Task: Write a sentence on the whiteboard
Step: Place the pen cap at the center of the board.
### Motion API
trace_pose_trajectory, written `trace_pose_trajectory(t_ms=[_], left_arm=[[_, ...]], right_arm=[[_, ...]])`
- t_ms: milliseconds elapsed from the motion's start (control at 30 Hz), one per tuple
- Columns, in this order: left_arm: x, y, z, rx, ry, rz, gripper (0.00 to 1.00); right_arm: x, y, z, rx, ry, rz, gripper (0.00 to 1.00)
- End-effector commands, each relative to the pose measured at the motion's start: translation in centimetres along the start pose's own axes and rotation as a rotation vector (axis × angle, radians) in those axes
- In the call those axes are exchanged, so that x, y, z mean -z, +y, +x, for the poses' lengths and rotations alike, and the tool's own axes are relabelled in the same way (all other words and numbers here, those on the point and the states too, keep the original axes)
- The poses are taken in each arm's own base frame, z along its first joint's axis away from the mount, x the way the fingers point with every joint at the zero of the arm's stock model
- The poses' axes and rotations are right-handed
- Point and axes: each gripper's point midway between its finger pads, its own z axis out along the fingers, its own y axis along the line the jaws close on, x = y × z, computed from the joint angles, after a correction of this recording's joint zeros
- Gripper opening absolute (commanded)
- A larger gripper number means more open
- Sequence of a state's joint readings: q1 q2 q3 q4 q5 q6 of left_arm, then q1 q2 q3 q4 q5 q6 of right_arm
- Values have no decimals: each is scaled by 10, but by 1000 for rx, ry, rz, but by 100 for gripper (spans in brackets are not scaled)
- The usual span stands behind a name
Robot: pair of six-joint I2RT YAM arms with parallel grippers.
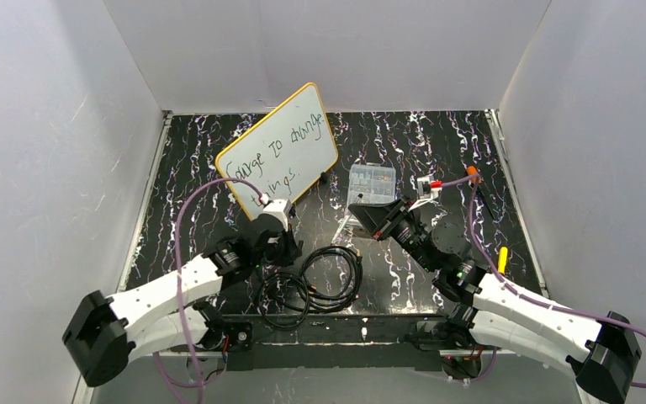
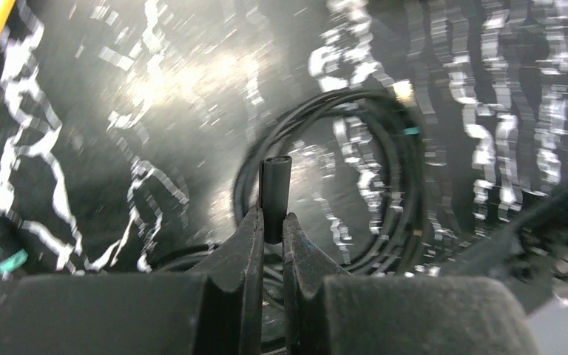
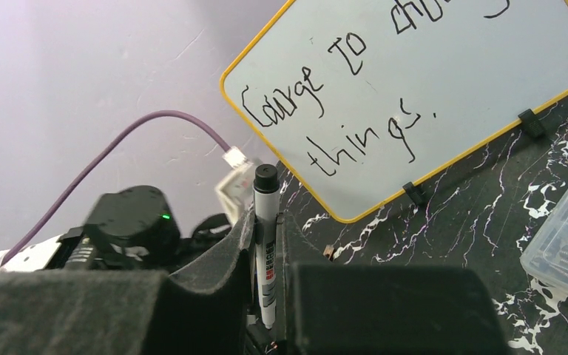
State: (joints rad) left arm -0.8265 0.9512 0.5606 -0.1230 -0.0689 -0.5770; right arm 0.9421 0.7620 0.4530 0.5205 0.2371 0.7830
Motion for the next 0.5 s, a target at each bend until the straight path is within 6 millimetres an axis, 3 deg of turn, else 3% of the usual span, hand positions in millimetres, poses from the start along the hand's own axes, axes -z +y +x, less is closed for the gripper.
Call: trace_pose_trajectory(t_ms=[0, 167, 333, 467], left_arm=[[-8, 49, 20, 136, 36, -282, 0], [-15, 78, 29, 190, 60, -413, 0], [-23, 84, 45, 211, 131, -437, 0], [-26, 83, 52, 221, 156, -423, 12]], right_arm=[[-1, 6, -10, -7, -40, -15, 1], [2, 2, -13, 9, -48, 3, 1], [4, 0, -15, 18, -56, 14, 1], [5, -2, -15, 22, -57, 25, 1]])
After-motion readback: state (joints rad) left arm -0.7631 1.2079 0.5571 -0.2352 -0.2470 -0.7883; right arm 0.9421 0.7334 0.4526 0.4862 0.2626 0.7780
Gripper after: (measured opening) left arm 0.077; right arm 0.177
